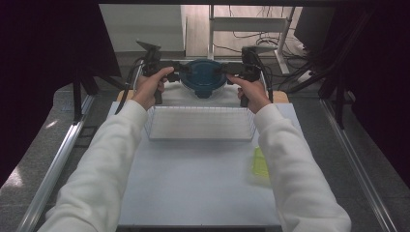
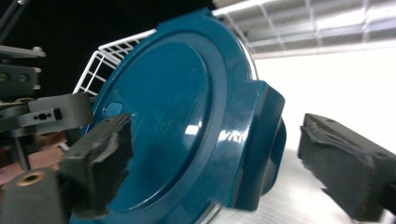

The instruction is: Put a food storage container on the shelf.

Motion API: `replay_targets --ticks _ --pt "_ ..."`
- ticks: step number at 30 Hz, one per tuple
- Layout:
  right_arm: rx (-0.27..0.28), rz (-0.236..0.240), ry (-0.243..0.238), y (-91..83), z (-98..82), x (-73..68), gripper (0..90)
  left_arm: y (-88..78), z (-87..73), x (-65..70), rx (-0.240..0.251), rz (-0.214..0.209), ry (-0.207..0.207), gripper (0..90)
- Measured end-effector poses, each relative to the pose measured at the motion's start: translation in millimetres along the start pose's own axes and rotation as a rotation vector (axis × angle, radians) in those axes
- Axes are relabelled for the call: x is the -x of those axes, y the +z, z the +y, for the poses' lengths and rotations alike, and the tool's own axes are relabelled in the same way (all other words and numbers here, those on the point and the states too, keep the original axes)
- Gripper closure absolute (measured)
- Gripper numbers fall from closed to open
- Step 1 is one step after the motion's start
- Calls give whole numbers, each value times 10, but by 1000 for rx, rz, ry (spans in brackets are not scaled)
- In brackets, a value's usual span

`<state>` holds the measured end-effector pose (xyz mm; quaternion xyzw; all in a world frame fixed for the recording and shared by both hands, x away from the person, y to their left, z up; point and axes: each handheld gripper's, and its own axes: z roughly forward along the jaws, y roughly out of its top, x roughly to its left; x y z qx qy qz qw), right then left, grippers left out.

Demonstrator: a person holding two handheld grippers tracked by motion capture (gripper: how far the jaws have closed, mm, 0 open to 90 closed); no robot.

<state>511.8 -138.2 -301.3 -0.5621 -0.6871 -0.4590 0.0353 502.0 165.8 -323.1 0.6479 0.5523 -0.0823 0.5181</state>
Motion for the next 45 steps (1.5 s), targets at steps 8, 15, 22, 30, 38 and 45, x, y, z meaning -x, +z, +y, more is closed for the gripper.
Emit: replay_targets --ticks 8,15,22,30,38,45 --pt "82 -103 -198 -233 -168 -199 49 -321 -128 237 28 65 220 159" --pt "118 -29 -303 -555 -403 -206 107 -646 -488 284 70 58 278 176" --pt "168 -11 -418 -839 -896 -136 163 -879 -1098 279 67 34 361 195" --pt "153 -20 -503 -1061 -1520 17 200 -1024 -1745 303 80 34 401 201" --pt "122 -41 -497 -1122 -2006 185 205 -913 -2276 234 20 99 456 209" --pt "53 -75 -473 -1194 -2468 383 218 -831 -2661 170 5 124 451 216"
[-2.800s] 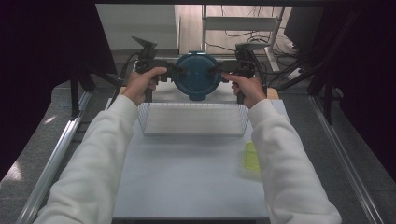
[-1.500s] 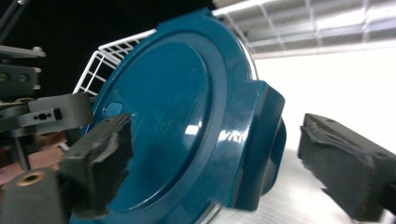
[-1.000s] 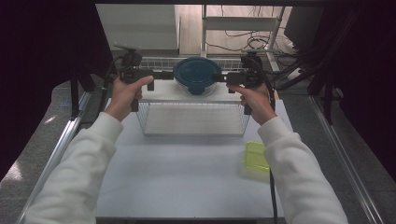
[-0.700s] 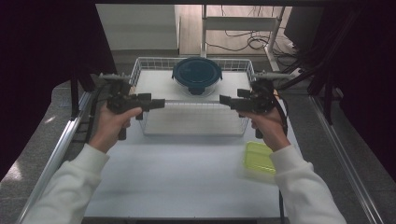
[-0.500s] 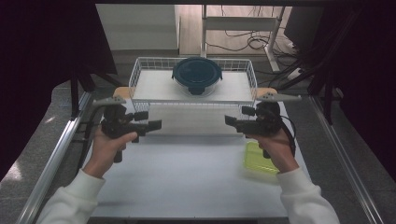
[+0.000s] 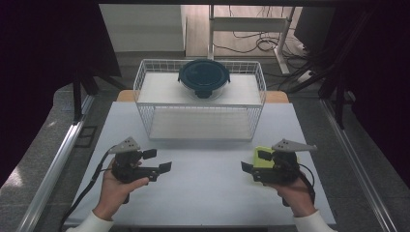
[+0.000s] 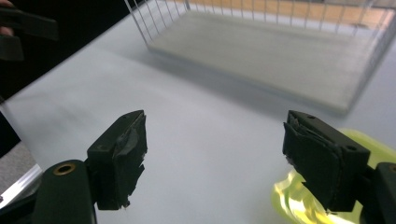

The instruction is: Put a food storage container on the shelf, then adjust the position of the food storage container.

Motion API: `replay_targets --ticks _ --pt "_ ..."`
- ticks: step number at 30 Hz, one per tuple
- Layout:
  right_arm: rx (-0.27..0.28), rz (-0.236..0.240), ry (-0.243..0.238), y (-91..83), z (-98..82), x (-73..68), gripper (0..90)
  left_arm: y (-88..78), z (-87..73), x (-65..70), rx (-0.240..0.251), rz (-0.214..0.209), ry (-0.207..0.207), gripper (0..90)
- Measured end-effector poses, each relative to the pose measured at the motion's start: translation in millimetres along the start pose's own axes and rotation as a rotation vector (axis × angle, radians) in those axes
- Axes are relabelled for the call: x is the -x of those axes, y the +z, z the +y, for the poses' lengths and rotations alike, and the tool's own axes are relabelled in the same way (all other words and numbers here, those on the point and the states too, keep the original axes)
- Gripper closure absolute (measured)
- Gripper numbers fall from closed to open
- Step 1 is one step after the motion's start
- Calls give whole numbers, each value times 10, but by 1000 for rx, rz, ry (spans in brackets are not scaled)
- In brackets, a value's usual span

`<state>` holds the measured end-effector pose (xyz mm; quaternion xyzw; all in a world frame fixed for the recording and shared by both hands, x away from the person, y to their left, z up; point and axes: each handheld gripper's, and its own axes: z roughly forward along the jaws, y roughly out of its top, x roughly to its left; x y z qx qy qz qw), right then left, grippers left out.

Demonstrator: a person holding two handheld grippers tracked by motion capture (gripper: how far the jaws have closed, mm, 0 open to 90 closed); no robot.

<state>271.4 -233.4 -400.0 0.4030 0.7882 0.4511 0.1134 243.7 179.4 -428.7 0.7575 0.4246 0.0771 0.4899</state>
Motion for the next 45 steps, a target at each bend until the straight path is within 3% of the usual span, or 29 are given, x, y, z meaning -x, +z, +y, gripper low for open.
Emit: replay_targets --ticks 5,10,12,15,23,34,42,45 --pt "-28 2 24 -15 -225 -14 225 -16 -203 42 -27 24 3 219" --pt "-45 11 38 25 -308 -10 234 0 -308 14 -51 38 -4 222" --pt "-52 19 39 49 -331 -10 240 8 -341 -36 -54 58 -15 226" --pt "-78 29 31 122 -380 -10 248 58 -413 -113 -63 34 -80 226" --pt "-78 28 34 130 -382 -5 252 95 -432 -40 -91 79 -18 227" --pt "-82 42 41 75 -343 13 303 151 -443 -23 -97 93 -10 228" --pt "-84 7 60 24 -299 104 315 157 -473 -35 -104 97 -9 228" --pt "-64 -33 73 -45 -270 168 315 161 -479 -43 -109 101 -6 228"
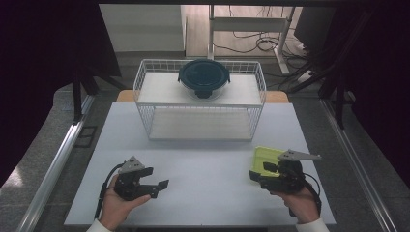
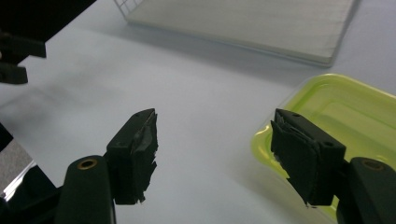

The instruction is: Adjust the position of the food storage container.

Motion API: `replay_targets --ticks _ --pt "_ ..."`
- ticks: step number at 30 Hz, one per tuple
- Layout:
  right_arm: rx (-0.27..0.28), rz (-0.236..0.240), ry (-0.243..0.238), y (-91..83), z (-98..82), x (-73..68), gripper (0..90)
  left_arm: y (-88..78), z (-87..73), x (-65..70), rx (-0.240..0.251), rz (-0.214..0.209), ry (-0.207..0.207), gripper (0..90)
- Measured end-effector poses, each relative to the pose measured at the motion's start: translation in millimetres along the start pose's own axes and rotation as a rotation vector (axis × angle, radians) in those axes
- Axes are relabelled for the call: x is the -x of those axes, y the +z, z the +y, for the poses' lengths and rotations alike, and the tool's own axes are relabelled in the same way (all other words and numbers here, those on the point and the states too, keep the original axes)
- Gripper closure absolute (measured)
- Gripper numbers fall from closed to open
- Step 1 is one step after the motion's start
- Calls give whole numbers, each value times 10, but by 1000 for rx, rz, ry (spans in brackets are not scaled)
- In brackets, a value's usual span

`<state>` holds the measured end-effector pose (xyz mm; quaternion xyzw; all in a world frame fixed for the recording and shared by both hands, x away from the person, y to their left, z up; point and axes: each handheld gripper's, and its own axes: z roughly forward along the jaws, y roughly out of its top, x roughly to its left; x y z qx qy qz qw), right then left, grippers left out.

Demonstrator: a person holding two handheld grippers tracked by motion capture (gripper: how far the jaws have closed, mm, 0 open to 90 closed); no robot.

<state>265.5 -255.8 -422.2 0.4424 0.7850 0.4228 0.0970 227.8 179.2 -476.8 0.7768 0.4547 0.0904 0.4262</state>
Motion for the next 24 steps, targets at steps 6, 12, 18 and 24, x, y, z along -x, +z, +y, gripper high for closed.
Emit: replay_targets --ticks 6,12,18,24 --pt "19 -32 12 -107 81 97 360 27 -10 -8 -15 5 3 228" --pt "2 -58 9 -89 250 254 484 20 -18 -26 -12 7 -10 227" --pt "-61 -117 27 42 496 485 660 34 -29 -37 -17 9 -10 225" --pt "-143 -153 19 276 767 690 779 42 -43 -59 -25 14 -18 224"
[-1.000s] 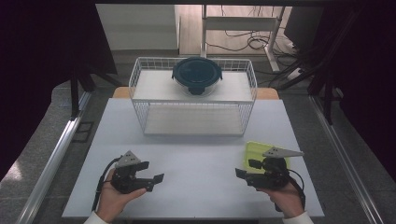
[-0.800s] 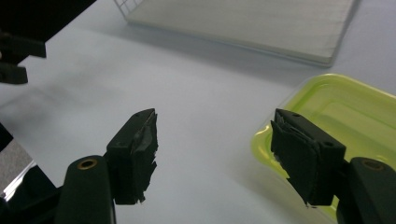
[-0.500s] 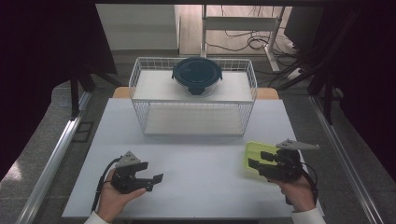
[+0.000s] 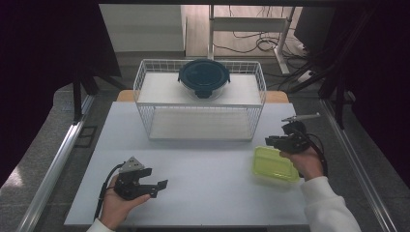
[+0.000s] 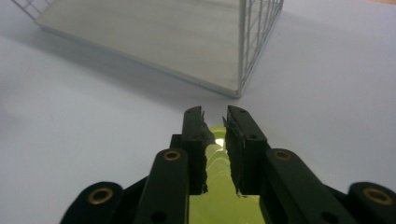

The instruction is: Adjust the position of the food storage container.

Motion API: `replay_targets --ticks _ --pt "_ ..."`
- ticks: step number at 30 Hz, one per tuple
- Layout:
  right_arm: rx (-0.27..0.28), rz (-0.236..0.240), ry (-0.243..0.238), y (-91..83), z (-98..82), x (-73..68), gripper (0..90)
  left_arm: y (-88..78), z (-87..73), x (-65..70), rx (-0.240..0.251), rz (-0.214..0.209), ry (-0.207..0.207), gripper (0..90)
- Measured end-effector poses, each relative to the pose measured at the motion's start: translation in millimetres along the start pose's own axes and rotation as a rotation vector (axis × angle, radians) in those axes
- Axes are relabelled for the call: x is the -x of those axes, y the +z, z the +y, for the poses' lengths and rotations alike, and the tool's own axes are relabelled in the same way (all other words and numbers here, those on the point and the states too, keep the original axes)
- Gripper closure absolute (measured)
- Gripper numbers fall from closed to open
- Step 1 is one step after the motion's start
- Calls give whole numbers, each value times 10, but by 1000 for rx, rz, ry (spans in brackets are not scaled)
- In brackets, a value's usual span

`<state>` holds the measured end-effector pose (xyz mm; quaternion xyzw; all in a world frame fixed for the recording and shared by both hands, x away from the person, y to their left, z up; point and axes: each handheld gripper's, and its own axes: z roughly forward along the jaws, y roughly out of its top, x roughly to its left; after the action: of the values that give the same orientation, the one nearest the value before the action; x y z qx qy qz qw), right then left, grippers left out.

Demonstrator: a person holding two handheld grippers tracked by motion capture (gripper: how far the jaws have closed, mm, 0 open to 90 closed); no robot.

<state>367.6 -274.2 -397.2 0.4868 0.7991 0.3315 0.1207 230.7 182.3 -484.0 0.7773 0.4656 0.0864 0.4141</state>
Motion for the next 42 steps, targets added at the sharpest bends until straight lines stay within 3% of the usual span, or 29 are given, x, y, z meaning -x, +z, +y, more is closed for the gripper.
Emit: replay_targets --ticks 5,10,15,16,17,19,20,23,27,29,42 --pt "-41 -24 4 174 99 96 860 8 -7 2 -3 7 1 224" --pt "-119 -62 -43 429 206 160 886 13 -18 -8 -8 8 -1 224" --pt "-149 -89 -89 547 223 195 887 -1 -26 -19 -4 4 -2 223" --pt "-171 -115 -134 606 200 202 887 -5 -29 -23 -3 6 -3 223" --pt "-171 -115 -134 606 200 202 887 -5 -29 -23 -3 6 -3 223" --pt "-191 -131 -182 656 179 201 887 -2 -33 -27 -3 10 -6 223" --pt "-205 -141 -236 695 162 187 887 0 -34 -30 -5 11 -8 224" --pt "-225 -146 -275 738 143 170 887 4 -34 -33 -7 12 -8 224" --pt "-268 -148 -329 826 101 128 886 9 -33 -33 -9 11 -9 224" --pt "-272 -141 -333 835 95 120 887 12 -34 -31 -9 4 -5 223" --pt "-320 -57 -449 841 -36 -124 887 36 -39 -19 -19 3 -9 224"
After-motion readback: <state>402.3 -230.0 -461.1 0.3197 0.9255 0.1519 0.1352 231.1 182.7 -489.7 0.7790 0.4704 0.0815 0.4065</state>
